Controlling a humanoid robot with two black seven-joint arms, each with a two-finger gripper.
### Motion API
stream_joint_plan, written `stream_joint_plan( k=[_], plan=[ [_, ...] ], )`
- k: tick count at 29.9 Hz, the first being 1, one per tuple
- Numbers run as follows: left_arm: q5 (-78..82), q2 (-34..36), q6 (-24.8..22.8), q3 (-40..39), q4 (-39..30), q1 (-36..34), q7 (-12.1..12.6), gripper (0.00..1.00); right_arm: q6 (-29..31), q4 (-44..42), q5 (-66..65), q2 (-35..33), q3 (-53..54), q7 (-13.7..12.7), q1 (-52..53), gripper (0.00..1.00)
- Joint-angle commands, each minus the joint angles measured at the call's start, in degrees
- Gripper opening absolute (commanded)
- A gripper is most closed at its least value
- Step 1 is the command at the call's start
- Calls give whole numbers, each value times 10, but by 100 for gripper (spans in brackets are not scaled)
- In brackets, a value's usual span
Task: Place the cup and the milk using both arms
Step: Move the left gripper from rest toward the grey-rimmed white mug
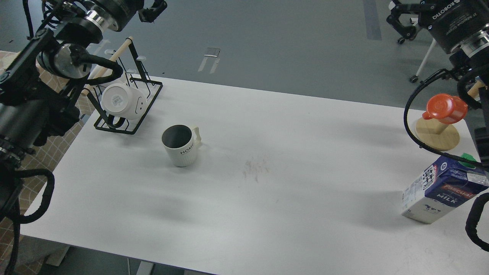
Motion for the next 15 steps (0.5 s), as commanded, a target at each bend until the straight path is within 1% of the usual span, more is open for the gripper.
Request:
stream_joint_plan(
  k=[1,3,6,8,9,11,15],
  plan=[
    [0,1,-1,0,0,-1,-1,98,0,-1,-3,1,-2,0,3,100],
    [1,1,-1,1,-1,0,-3,98,0,-1,-3,1,-2,1,5,100],
    [2,0,2,0,-1,-1,-17,98,0,0,-3,1,-2,1,6,100],
    [2,0,9,0,0,-4,-13,98,0,3,-3,0,-2,1,6,100],
    [1,0,14,0,0,-4,-17,98,0,4,-3,0,-2,0,7,100],
    [2,0,13,0,-1,-4,-11,98,0,7,-2,0,-1,0,7,100],
    [2,3,11,1,-8,0,-11,98,0,4,-2,-1,5,1,8,100]
  ],
)
